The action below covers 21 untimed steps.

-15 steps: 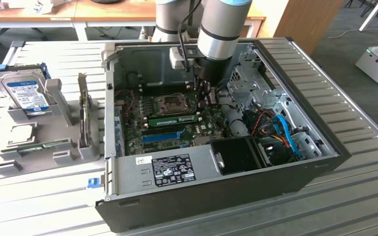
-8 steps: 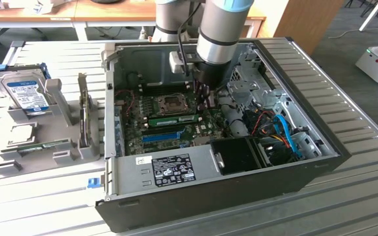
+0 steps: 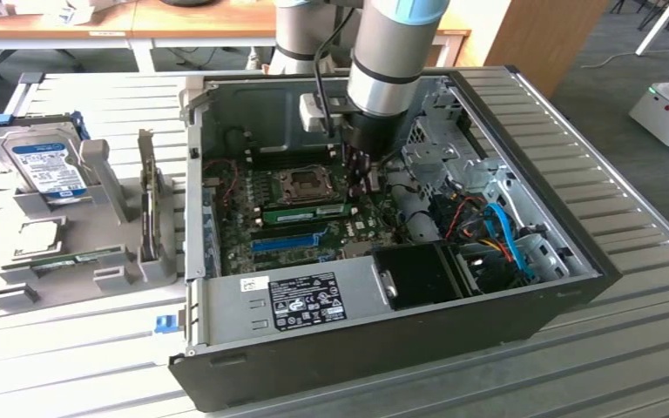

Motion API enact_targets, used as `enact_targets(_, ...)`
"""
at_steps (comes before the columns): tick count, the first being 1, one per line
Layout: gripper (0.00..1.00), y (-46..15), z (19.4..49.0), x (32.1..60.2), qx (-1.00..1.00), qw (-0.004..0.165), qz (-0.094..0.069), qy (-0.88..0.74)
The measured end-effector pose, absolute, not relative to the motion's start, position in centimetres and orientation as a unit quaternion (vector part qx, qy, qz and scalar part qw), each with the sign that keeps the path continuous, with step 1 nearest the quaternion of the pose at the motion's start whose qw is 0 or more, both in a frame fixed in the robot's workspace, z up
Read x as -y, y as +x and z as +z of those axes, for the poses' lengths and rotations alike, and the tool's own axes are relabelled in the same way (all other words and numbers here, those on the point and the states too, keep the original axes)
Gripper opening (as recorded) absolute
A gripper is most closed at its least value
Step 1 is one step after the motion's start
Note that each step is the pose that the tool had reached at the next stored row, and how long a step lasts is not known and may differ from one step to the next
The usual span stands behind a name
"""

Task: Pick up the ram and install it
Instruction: 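Press down the ram until it locks into place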

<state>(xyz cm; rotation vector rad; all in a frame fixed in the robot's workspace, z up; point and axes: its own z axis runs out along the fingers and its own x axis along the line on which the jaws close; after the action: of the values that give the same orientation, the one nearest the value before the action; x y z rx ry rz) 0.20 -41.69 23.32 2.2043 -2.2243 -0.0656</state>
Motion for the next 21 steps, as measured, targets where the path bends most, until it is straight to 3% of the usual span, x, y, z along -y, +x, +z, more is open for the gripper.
enact_targets(21, 0.11, 0.20, 22.57, 41.32, 0.710, 0.005, -0.021, 0.704)
